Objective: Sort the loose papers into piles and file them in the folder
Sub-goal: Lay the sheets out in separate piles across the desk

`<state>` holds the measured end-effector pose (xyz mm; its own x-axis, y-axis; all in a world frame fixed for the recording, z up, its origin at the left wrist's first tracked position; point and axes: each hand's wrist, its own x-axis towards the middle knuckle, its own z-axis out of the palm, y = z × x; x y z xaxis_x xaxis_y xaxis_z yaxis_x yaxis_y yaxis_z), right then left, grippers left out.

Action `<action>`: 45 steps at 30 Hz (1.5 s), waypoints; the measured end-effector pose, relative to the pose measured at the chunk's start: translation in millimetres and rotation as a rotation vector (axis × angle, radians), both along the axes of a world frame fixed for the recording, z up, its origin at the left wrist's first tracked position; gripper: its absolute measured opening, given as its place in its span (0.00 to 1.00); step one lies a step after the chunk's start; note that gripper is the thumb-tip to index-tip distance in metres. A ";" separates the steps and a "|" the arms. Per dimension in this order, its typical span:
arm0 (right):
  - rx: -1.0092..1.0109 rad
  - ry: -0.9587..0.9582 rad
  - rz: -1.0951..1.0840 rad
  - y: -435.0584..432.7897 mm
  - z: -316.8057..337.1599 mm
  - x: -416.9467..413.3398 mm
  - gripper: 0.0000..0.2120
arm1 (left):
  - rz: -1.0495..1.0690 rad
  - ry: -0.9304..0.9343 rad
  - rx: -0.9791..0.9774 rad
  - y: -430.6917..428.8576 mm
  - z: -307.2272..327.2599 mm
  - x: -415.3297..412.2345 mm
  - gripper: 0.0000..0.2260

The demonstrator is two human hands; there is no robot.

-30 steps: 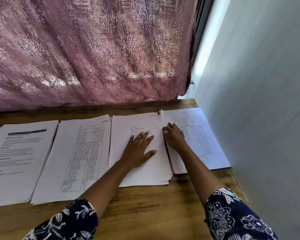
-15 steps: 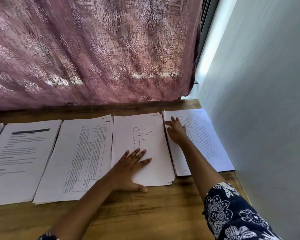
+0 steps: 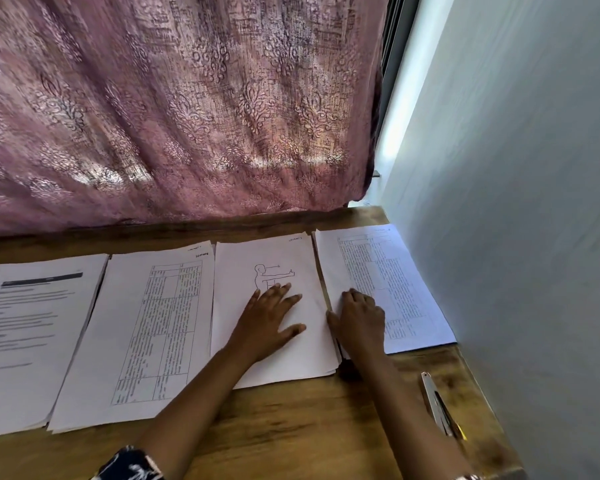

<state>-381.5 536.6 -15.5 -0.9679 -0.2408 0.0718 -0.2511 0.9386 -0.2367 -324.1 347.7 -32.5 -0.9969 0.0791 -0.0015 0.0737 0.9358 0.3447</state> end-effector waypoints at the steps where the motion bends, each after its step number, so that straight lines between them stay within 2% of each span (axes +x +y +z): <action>1: 0.008 0.009 -0.001 -1.2 1.3 0.1 0.18 | 0.012 0.013 -0.007 0.7 -2.3 -2.7 0.43; 5: 0.007 -0.018 0.018 -5.2 11.3 0.3 0.12 | 0.031 0.125 -0.037 -1.1 -18.3 -2.5 0.29; 9: 0.028 -0.072 0.016 -11.2 28.0 1.8 0.06 | 0.037 0.168 -0.050 -3.1 -25.1 -1.9 0.25; 11: 0.050 -0.039 -0.047 -10.4 34.2 -0.3 0.09 | 0.036 0.166 -0.047 -2.6 -25.5 -1.5 0.25; 13: 0.016 -0.020 -0.038 -8.8 35.8 -5.6 0.03 | 0.036 0.164 -0.047 -3.0 -26.4 -1.6 0.25; 15: -0.092 -0.084 -0.105 -3.1 30.3 -11.8 0.09 | 0.032 0.161 -0.039 -3.5 -27.7 -1.6 0.26; 19: -0.323 -0.188 -0.197 13.1 28.0 -18.5 0.13 | 0.031 0.152 0.012 -4.9 -28.0 -3.3 0.28; 22: -0.459 -0.319 -0.266 30.3 29.1 -22.2 0.20 | 0.039 0.121 0.038 -5.7 -25.2 -4.2 0.31; 25: -0.590 -0.314 -0.323 40.7 32.7 -18.9 0.16 | 0.045 0.050 0.042 -5.5 -14.0 -6.3 0.35; 27: -0.645 -0.290 -0.296 40.1 38.4 -12.8 0.14 | 0.054 -0.067 0.051 -6.7 -3.0 -10.5 0.38; 29: -0.683 -0.276 -0.227 30.8 46.3 -4.9 0.12 | 0.111 -0.160 0.237 -6.5 12.9 -17.1 0.38; 33: -0.646 -0.256 -0.035 -5.5 59.4 14.4 0.11 | 0.354 -0.250 1.064 -0.3 47.5 -28.4 0.29; 35: -0.635 -0.292 0.050 -25.2 60.9 24.8 0.13 | 0.421 -0.289 1.238 -1.1 60.1 -30.0 0.24; 37: -0.593 -0.335 0.144 -39.6 57.9 33.1 0.15 | 0.456 -0.287 1.243 -3.5 65.7 -28.7 0.16; 40: -0.546 -0.435 0.239 -54.8 49.9 40.1 0.18 | 0.578 -0.210 1.052 -21.5 61.4 -21.4 0.09; 43: -0.659 -0.296 0.113 -62.4 43.2 38.6 0.18 | 0.632 -0.164 1.026 -46.1 61.3 -2.1 0.10; 45: -0.748 -0.220 -0.043 -66.5 43.8 32.7 0.25 | 0.627 -0.134 1.060 -66.5 64.2 17.4 0.11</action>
